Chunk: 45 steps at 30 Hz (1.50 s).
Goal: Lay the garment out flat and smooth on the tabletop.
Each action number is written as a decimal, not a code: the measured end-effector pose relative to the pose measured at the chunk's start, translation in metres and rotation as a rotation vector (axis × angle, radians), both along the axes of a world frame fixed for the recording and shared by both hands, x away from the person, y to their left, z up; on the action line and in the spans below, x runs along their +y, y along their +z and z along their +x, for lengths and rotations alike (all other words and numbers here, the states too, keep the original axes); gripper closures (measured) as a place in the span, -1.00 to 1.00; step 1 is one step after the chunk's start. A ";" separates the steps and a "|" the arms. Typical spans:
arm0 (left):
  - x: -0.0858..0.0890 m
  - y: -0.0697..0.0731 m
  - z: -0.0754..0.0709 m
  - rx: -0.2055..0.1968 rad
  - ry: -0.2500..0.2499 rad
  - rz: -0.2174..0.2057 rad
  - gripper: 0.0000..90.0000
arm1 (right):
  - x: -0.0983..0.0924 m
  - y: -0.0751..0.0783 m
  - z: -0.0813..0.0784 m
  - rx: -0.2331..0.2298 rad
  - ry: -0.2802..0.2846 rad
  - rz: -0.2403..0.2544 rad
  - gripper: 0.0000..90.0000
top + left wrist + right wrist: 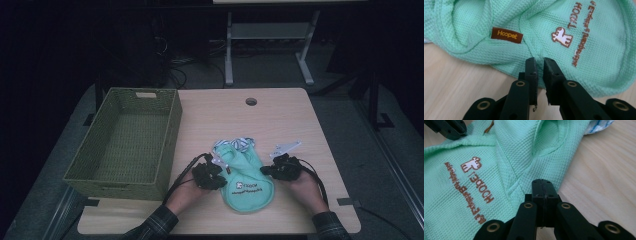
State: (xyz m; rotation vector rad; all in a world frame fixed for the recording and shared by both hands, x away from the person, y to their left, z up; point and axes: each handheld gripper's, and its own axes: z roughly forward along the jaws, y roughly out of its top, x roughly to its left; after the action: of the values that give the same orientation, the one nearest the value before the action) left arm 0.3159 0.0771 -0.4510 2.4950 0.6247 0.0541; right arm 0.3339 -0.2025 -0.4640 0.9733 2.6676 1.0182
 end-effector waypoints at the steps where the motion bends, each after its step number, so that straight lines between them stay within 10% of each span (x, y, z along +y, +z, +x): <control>1: 0.002 0.000 -0.001 -0.001 0.005 0.001 0.84 | 0.000 0.000 0.000 0.000 0.000 -0.004 1.00; 15: 0.012 0.001 -0.005 0.007 0.015 0.011 0.91 | -0.011 0.004 -0.016 0.013 0.007 0.001 1.00; 28: 0.013 0.001 -0.003 0.008 0.003 0.011 0.93 | -0.006 0.016 0.039 -0.020 -0.071 0.112 0.86; 45: 0.014 0.000 -0.001 0.027 0.008 -0.009 0.93 | 0.049 -0.002 0.037 -0.038 0.082 0.017 0.98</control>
State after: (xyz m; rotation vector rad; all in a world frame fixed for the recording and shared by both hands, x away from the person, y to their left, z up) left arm 0.3150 0.0914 -0.4513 2.4882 0.6446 0.0208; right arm 0.3705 -0.1537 -0.4662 0.8453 2.6927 1.0653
